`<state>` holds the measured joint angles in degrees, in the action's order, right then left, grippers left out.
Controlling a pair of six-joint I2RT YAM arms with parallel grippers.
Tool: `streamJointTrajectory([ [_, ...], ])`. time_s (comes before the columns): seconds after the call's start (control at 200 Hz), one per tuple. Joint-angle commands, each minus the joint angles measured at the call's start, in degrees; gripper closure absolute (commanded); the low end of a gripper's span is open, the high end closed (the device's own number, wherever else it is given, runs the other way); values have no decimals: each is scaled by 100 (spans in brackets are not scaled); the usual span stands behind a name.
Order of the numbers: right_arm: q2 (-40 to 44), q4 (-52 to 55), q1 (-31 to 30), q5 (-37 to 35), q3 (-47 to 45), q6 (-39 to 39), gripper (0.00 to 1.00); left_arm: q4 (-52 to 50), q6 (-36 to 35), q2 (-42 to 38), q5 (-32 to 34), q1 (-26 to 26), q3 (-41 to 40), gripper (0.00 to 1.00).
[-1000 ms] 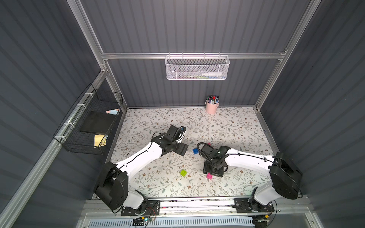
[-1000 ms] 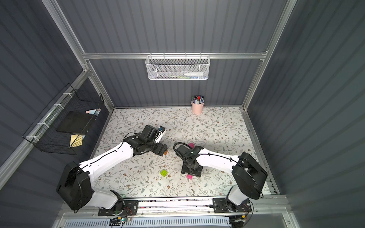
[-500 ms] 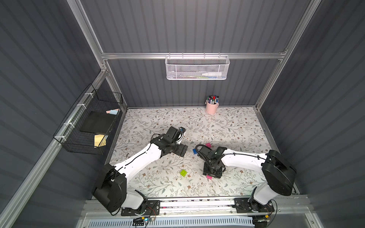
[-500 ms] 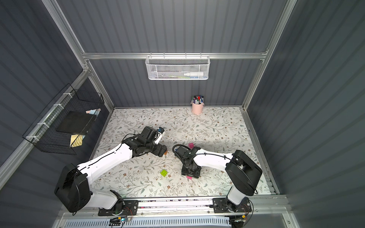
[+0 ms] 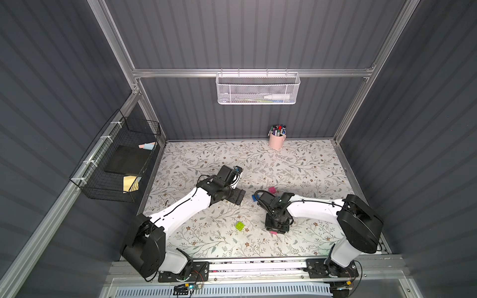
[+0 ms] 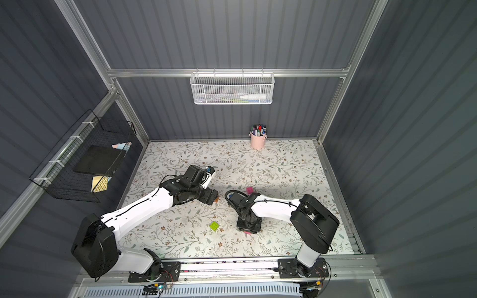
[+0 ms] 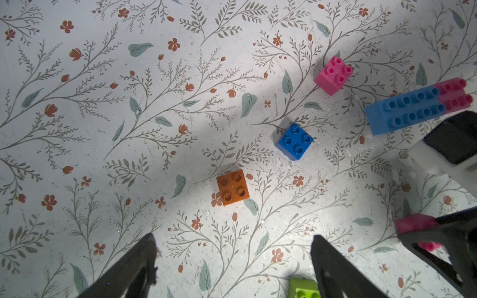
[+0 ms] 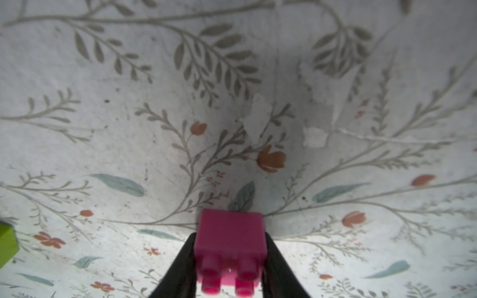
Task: Assemble the number 4 with lego
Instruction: Pick up the lego brick from the center of the board.
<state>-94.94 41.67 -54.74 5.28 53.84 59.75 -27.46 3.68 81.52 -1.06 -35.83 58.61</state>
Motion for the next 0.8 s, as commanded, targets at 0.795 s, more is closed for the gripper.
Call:
streamJointTrajectory([
  [0.795,361,2678,1939,-247,2376,-2759,79,598,-159,602,-509,50,172,10],
])
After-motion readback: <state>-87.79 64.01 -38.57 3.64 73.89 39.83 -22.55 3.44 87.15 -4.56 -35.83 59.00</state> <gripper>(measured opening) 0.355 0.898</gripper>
